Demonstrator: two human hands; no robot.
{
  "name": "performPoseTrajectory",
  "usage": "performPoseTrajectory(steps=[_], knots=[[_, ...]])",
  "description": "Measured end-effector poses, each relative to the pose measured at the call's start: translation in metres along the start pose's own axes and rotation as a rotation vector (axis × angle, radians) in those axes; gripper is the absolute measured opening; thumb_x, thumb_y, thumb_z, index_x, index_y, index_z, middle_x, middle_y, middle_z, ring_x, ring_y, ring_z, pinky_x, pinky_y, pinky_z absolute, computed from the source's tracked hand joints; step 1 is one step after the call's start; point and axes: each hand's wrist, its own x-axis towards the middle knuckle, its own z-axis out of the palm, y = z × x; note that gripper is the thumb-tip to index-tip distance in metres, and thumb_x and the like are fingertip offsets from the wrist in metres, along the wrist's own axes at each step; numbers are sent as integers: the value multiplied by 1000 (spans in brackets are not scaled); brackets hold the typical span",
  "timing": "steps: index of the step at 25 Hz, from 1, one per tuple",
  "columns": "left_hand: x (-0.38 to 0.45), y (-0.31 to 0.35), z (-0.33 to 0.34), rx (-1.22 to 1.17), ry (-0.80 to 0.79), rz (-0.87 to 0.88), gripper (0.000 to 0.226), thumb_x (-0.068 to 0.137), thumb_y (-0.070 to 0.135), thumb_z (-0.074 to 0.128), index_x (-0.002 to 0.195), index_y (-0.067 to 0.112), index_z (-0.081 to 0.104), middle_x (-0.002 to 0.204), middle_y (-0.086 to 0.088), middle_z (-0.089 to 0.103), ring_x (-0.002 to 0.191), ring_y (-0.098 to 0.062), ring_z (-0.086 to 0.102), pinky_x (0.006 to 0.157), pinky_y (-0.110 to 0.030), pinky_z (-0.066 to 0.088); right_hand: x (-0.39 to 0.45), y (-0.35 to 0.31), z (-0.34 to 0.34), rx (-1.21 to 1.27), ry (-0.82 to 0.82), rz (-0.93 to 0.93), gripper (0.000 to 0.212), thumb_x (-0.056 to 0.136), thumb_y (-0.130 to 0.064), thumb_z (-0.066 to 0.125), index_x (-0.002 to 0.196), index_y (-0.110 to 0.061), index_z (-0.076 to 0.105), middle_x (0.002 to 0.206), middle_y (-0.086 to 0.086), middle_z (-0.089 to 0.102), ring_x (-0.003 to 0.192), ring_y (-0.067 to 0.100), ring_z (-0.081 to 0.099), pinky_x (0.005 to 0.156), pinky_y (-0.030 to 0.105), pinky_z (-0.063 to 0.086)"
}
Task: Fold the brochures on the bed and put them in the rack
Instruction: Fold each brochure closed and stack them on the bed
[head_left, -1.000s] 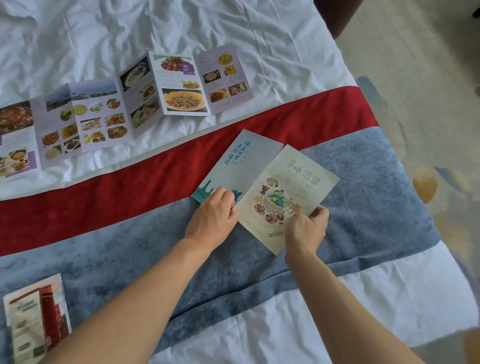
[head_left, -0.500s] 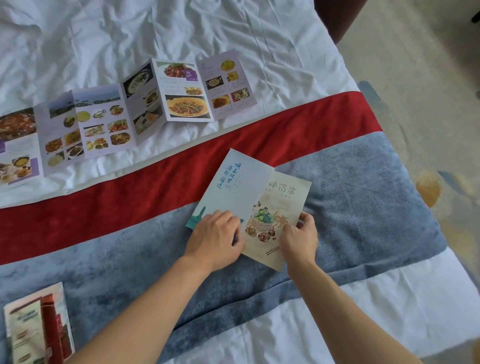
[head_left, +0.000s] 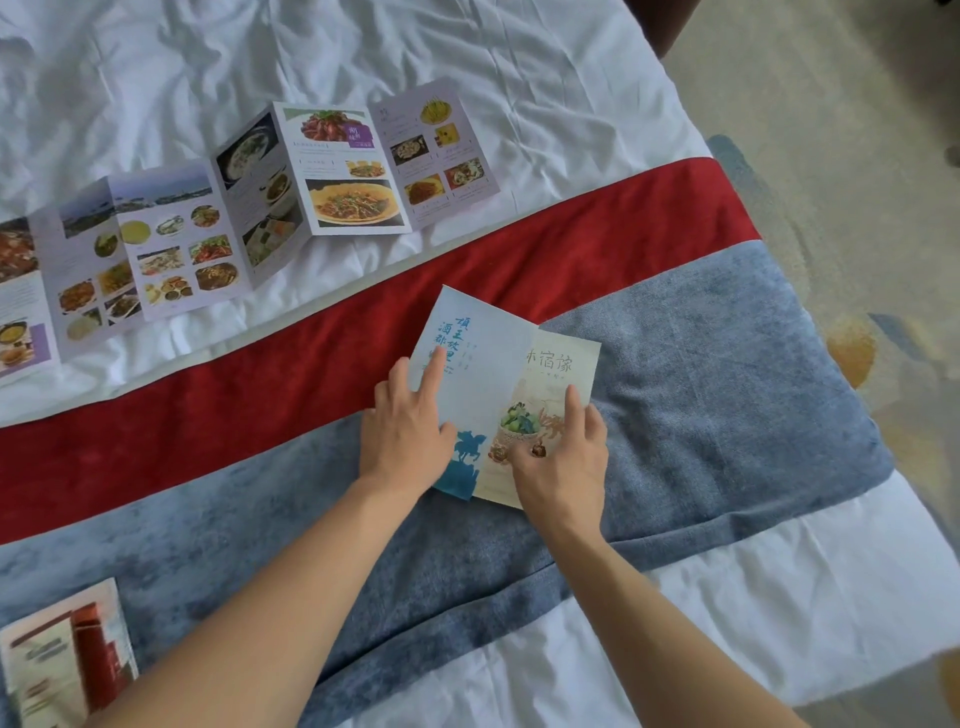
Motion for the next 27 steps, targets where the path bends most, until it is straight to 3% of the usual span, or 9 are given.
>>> performPoseTrajectory(steps=[9, 14, 19, 22, 27], knots=[[-15, 14, 8, -131, -62, -35, 83, 86, 32, 66, 153, 32, 17, 139, -4, 28, 122, -25, 38, 75, -36, 49, -1, -8, 7, -5, -74, -71, 90, 79, -20, 66, 157, -30, 21, 143, 0, 37, 123, 21, 48, 87, 31, 44], [-19, 23, 11, -101, -61, -27, 82, 86, 31, 66, 153, 33, 17, 138, -9, 28, 120, -27, 38, 75, -36, 49, -4, -15, 14, 42, -94, -40, 90, 78, -18, 65, 157, -30, 23, 141, 1, 39, 121, 25, 50, 98, 41, 47], [-31, 25, 12, -99, -47, -42, 81, 85, 29, 66, 152, 33, 20, 138, -11, 28, 119, -28, 38, 74, -38, 51, -11, -15, 13, -2, -107, -48, 88, 77, -12, 60, 155, -32, 25, 144, 1, 35, 125, 26, 44, 98, 42, 47], [-37, 14, 5, -135, -2, -80, 80, 85, 29, 66, 151, 34, 21, 140, -10, 28, 120, -28, 39, 76, -38, 52, -21, -22, 17, -63, -115, -139, 83, 80, -11, 60, 153, -35, 27, 147, 0, 30, 129, 24, 40, 93, 41, 49], [-53, -35, -17, -214, 105, -177, 79, 86, 32, 68, 150, 34, 23, 142, -9, 27, 122, -28, 39, 72, -39, 53, -38, -54, 41, -218, -160, -440, 76, 83, -14, 71, 149, -29, 36, 152, 11, 27, 132, 30, 37, 90, 38, 53]])
